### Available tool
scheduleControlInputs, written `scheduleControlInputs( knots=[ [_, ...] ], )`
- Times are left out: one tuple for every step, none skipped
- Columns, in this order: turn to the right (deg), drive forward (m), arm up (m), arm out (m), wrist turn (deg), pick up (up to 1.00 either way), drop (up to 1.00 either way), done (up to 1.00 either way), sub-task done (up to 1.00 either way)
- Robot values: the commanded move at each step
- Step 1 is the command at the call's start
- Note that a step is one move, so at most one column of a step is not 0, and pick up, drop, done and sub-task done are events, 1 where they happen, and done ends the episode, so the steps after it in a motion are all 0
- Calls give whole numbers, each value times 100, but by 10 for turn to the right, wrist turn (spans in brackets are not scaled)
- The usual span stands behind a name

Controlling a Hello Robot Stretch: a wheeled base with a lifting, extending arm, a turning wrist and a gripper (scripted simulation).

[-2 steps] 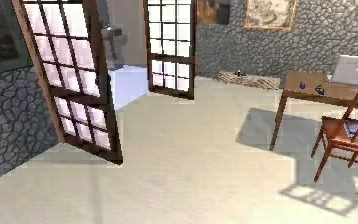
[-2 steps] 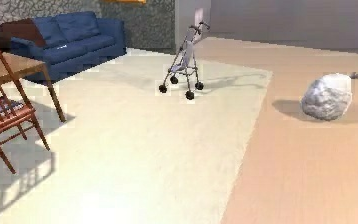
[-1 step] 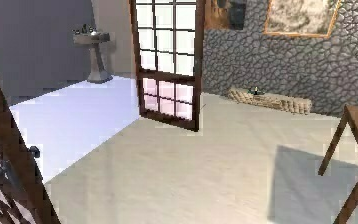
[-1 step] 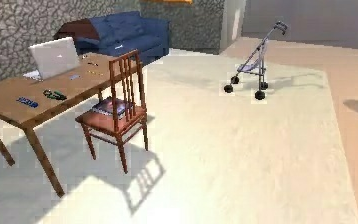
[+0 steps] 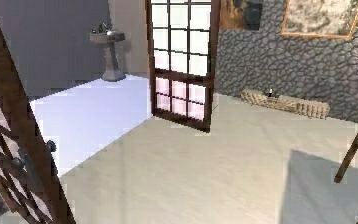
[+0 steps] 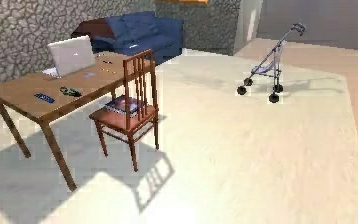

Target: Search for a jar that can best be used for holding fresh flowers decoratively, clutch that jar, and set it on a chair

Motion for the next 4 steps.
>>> scheduleControlInputs(
  knots=[
    [0, 100, 0, 0, 0, 0, 0, 0, 0],
    [-150, 0, 0, 0, 0, 0, 0, 0, 0],
    [0, 10, 0, 0, 0, 0, 0, 0, 0],
    [-420, 0, 0, 0, 0, 0, 0, 0, 0]
  ],
)
